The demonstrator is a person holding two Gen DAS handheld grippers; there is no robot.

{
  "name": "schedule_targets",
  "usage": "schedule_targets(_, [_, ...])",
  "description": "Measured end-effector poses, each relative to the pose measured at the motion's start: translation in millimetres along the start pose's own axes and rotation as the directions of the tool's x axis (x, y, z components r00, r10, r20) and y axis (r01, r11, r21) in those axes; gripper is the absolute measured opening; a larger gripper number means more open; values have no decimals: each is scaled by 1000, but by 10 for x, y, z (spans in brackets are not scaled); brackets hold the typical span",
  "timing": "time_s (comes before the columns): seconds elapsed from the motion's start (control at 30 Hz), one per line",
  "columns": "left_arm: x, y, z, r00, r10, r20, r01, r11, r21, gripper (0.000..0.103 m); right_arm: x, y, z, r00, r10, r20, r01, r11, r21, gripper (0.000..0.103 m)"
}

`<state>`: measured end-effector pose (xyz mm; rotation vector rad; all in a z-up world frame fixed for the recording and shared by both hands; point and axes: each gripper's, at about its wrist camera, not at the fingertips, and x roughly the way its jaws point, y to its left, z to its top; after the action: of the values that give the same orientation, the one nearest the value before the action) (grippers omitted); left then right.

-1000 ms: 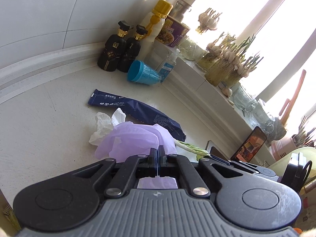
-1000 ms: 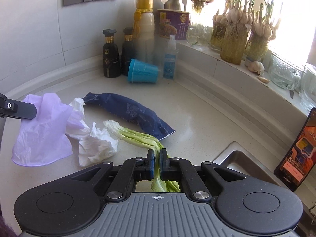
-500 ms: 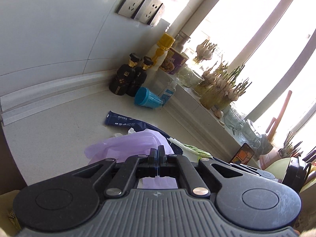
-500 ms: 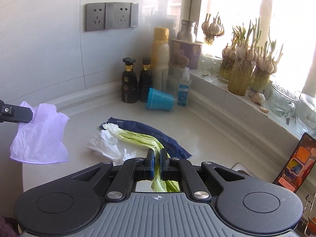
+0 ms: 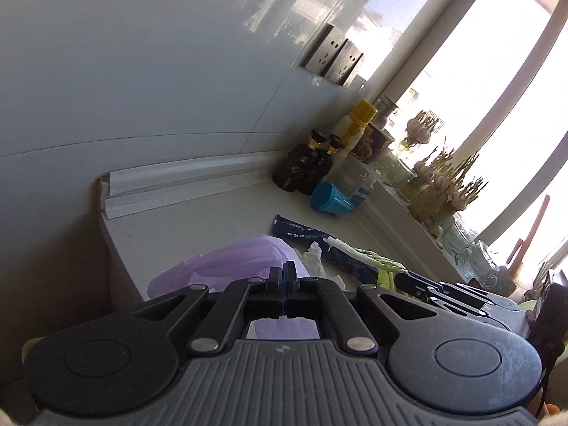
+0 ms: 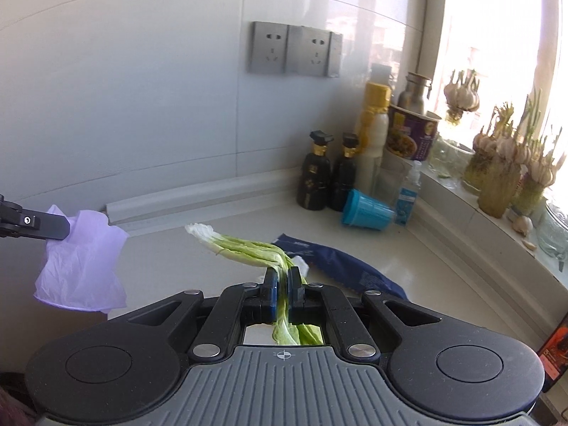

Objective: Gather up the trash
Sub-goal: 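Carry the purple glove and cabbage leaf down over the cream bin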

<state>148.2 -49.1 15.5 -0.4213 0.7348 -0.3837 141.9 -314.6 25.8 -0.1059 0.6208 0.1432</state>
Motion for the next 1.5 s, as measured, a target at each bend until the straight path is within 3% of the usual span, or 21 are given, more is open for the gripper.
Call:
schedule_targets(0.4, [-494, 537, -82, 992, 115, 44, -111, 989, -93, 0, 80, 839, 180, 988, 153, -10, -154, 983, -100, 3])
schedule_targets(0.73, [-670, 1064, -344, 973, 233, 1, -229, 959, -166, 0, 235, 1544, 95, 950, 296, -99, -306, 945, -112, 3])
schedule_targets(1.0, [-551, 1488, -675, 940, 324, -106, -340, 917, -208, 0, 488, 2053, -186, 901, 379, -212, -404, 910, -91, 3])
schedule_targets(1.13, [-377, 1660, -865, 920, 352, -171, -383, 899, -211, 0, 723, 2238, -389, 859, 421, -292, -446, 895, -21, 3])
schedule_targets(1.5, [136, 2085, -1307, 852, 395, -343, -472, 863, -178, 0, 1456, 2691, -876, 782, 410, -470, -452, 892, 25, 3])
